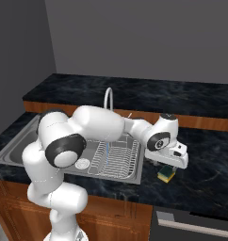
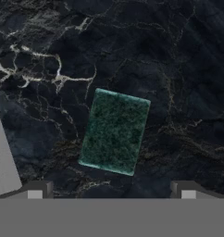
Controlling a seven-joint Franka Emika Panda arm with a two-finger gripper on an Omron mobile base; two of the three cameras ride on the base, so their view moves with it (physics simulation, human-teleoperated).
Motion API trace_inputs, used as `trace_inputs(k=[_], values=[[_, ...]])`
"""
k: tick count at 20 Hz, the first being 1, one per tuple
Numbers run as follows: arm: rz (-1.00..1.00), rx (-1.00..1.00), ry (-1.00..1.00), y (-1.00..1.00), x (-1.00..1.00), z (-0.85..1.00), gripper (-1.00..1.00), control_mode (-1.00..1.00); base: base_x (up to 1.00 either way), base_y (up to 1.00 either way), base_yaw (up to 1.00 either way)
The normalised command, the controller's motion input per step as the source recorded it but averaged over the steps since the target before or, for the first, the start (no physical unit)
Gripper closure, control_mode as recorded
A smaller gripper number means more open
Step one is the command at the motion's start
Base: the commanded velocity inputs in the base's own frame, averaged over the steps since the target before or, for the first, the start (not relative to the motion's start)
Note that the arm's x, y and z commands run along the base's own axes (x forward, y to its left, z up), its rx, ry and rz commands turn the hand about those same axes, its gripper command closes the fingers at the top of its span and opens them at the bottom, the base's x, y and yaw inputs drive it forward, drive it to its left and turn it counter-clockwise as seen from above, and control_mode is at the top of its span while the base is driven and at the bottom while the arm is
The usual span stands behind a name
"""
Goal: Soak the sponge with water for a few seconds and then drop it inside the sink.
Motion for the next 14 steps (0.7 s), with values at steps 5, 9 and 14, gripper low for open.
trace_inputs(k=[5,9,14], values=[[-0.03,0.00,0.00,-0.31,0.00,0.00,-1.00,-1.00,0.00,0.00,0.00],[-0.04,0.02,0.00,-0.22,0.00,0.00,-1.00,-1.00,0.00,0.00,0.00],[-0.09,0.03,-0.01,-0.04,0.02,-0.07,-1.00,-1.00,0.00,0.00,0.00]])
